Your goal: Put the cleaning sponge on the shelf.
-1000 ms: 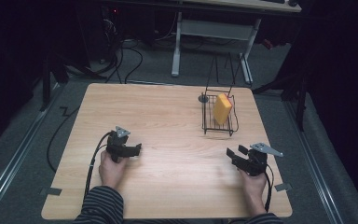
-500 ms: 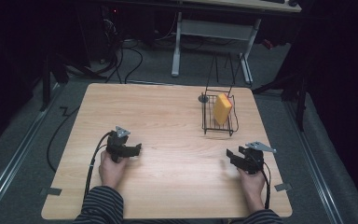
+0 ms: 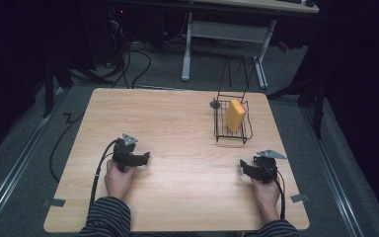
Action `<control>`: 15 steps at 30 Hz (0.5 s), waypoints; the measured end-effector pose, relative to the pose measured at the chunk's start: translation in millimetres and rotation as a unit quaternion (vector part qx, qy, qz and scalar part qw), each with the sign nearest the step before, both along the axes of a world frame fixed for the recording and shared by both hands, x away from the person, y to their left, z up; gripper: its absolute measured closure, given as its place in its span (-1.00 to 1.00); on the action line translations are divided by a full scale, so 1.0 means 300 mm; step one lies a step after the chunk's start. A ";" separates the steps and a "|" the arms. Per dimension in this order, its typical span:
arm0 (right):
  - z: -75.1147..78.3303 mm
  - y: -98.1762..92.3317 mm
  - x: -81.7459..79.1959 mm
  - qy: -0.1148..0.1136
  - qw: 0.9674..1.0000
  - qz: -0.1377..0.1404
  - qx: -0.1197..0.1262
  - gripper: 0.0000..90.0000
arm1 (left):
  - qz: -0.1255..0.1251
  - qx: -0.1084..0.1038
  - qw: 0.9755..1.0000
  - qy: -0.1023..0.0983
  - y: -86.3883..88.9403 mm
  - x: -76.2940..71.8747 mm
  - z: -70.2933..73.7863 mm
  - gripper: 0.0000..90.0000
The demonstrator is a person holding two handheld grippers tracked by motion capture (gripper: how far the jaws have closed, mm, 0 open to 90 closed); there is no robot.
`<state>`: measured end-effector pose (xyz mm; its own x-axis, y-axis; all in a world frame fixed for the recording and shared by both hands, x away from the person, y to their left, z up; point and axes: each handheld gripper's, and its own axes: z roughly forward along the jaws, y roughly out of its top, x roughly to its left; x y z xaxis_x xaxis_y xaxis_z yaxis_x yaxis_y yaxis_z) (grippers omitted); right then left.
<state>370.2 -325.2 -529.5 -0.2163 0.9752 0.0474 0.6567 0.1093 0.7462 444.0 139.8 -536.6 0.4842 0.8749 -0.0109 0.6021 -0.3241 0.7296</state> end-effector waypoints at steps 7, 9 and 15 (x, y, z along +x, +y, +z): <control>-0.003 0.015 0.009 0.006 0.999 0.002 -0.035 -0.21 | 0.000 0.000 1.000 0.000 0.000 0.000 0.000 -0.61; -0.003 0.018 0.009 0.007 0.999 0.006 -0.036 -0.21 | 0.000 0.001 1.000 0.000 0.000 -0.001 0.000 -0.61; -0.003 0.019 0.008 0.006 0.999 0.005 -0.039 -0.22 | 0.001 0.001 1.000 0.000 0.000 -0.001 0.000 -0.61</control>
<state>372.8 -319.4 -530.5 -0.2255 0.9739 -0.0250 0.6646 0.1725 0.7270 443.8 139.6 -536.6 0.4833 0.8754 -0.0092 0.6021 -0.3247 0.7294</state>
